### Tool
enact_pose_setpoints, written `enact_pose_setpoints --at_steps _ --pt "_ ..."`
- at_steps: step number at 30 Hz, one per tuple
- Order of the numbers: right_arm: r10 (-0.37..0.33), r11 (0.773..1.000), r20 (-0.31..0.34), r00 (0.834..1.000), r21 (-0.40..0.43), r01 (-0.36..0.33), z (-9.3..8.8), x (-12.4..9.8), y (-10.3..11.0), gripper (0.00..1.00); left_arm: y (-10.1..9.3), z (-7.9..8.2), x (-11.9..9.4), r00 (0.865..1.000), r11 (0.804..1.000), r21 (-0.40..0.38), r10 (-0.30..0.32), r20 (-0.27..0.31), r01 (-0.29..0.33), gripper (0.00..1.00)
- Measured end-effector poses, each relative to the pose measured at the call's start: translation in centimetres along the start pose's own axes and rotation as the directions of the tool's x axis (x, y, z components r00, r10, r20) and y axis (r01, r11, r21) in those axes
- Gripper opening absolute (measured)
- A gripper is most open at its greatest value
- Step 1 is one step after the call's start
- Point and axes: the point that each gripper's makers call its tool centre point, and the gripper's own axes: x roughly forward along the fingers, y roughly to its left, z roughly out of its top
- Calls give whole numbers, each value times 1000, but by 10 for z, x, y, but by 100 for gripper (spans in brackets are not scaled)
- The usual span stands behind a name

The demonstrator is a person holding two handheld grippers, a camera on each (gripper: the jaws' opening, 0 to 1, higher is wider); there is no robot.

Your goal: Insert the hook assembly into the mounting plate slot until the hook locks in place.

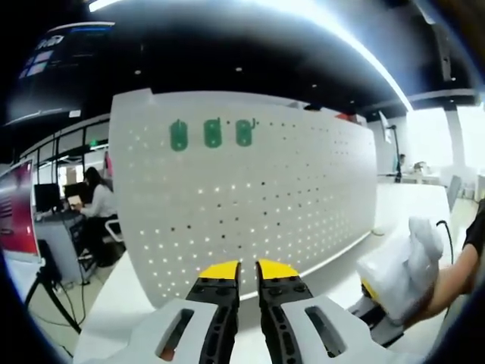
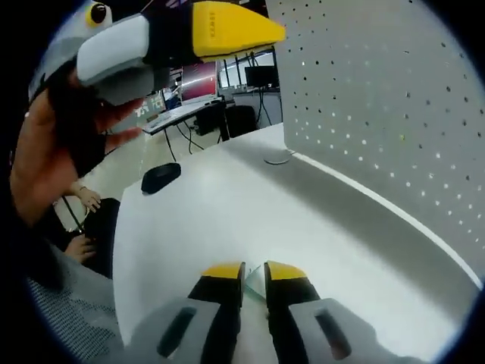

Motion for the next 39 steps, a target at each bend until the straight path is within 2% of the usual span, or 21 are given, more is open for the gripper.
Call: enact_pose_setpoints --at_steps 9,16,24,32,39 --pt "22 999 -38 999 33 -21 -7 5 1 7 1 0 0 1000 1000 2 0 -1 0 8" --pt "41 999 -45 998 -1 -41 -9 2 5 3 0 -1 0 1000 1000 5 -2 -4 2 8" --pt "76 994 -64 995 -79 -80 -14 -3 12 0 -2 -1 1 1000 1000 9 -7 -7 7 8" --pt "114 961 -104 988 -240 -136 -20 -10 30 0 -3 -2 1 1000 1000 9 -12 -10 12 8" --pt "174 931 -135 976 -302 -207 -27 -15 44 0 -4 -3 1 1000 1000 9 -16 -14 16 7"
